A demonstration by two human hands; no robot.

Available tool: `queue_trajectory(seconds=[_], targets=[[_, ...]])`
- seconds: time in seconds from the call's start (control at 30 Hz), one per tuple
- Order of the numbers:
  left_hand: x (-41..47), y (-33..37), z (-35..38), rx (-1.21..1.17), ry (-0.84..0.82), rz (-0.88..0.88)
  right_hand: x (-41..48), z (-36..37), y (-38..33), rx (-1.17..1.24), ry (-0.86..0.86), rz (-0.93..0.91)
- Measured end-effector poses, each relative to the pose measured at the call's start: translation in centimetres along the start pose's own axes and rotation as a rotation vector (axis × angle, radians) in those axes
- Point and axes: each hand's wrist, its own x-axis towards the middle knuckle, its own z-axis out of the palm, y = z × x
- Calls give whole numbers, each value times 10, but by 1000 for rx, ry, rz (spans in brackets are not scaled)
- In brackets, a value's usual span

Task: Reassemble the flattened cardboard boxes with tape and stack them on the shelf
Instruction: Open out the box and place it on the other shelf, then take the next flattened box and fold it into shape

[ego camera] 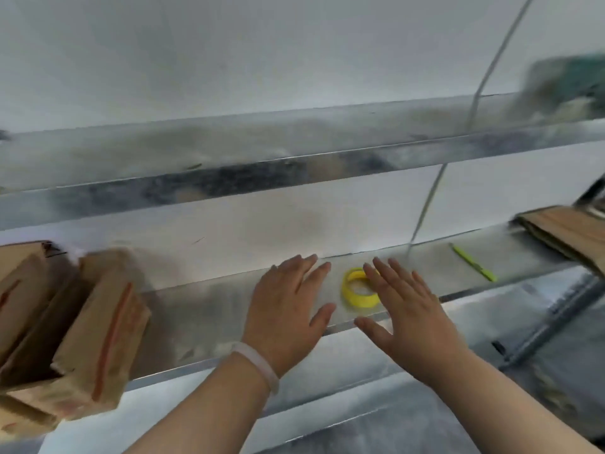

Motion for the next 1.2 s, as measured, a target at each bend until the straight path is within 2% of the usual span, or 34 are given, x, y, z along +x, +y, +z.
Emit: queue_trajectory(seconds=[0.27,0.47,0.6,0.87,1.03,1.2], targets=[[100,204,101,-229,42,225,-96,-75,202,-90,57,292],[159,301,168,-325,-36,326,-131,-106,308,-75,90,466],[199,334,212,-347,-97,378,-130,-108,365,3,77,612],[288,378,311,-411,-233,404,-83,-89,475,168,-131,812],[349,402,367,-433,-371,361,-58,-86,546,257,-56,934],[379,430,408,-480,-512,301,-40,-72,610,599,-62,960]])
